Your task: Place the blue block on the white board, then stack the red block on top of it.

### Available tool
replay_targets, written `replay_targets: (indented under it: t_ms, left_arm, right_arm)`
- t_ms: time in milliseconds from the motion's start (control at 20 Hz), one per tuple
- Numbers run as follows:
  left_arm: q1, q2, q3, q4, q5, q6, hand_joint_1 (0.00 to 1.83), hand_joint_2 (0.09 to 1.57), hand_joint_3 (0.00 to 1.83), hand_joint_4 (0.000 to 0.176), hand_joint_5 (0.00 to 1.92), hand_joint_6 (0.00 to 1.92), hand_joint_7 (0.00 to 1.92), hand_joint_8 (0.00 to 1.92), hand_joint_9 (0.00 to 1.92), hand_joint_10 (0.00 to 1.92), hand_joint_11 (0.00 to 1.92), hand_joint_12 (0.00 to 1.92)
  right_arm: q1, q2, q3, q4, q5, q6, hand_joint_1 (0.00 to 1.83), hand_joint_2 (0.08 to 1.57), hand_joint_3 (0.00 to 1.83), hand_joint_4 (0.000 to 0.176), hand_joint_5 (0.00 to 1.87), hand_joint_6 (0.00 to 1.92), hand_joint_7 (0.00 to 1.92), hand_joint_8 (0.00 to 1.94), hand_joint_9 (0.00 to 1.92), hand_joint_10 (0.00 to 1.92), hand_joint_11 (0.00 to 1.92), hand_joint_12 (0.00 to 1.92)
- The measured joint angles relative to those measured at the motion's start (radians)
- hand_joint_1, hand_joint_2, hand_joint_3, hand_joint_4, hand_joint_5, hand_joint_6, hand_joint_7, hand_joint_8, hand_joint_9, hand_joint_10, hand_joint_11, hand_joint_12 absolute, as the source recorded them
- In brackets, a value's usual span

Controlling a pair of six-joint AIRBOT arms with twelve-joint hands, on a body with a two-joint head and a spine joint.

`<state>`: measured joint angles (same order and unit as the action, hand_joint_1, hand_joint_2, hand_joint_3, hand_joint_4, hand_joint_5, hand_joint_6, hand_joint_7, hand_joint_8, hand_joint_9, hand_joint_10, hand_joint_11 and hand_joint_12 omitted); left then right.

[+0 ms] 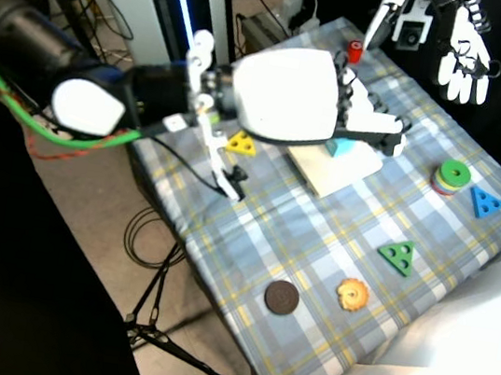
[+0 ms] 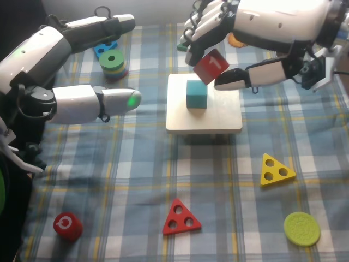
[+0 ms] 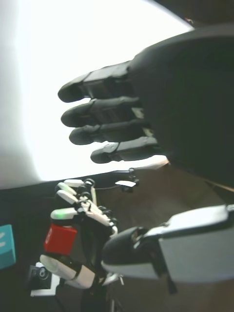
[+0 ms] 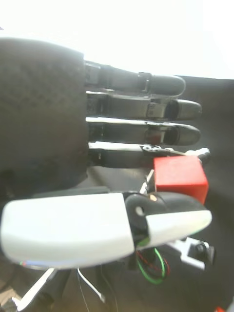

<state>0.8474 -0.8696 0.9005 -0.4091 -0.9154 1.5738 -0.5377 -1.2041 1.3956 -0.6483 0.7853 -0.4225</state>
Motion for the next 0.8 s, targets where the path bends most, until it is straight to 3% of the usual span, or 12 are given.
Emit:
replay_targets:
  t_ms: [300, 500, 800]
  left_arm:
    - [0.004, 0.004, 0.002, -0.010, 0.011, 0.000, 0.97, 0.97, 0.00, 0.102, 0.47, 0.00, 0.41, 0.00, 0.28, 0.00, 0.00, 0.38]
    - [0.004, 0.004, 0.005, -0.018, 0.013, 0.000, 0.94, 0.98, 0.00, 0.105, 0.49, 0.00, 0.43, 0.00, 0.30, 0.00, 0.00, 0.42]
    - [0.004, 0.004, 0.005, -0.017, 0.014, 0.000, 0.89, 0.99, 0.00, 0.118, 0.49, 0.00, 0.44, 0.00, 0.29, 0.00, 0.00, 0.43]
  right_arm:
    - [0.008, -0.038, 0.028, -0.027, -0.015, 0.019, 1.18, 1.06, 0.00, 0.000, 1.10, 0.78, 0.79, 0.00, 0.66, 0.00, 0.00, 1.17]
    - [0.011, -0.050, 0.037, -0.037, -0.036, 0.020, 1.16, 1.10, 0.00, 0.000, 1.01, 0.92, 0.77, 0.00, 0.62, 0.00, 0.00, 1.15]
    - [0.011, -0.068, 0.051, -0.037, -0.066, 0.023, 1.16, 1.10, 0.00, 0.000, 1.01, 0.92, 0.76, 0.00, 0.58, 0.00, 0.00, 1.10]
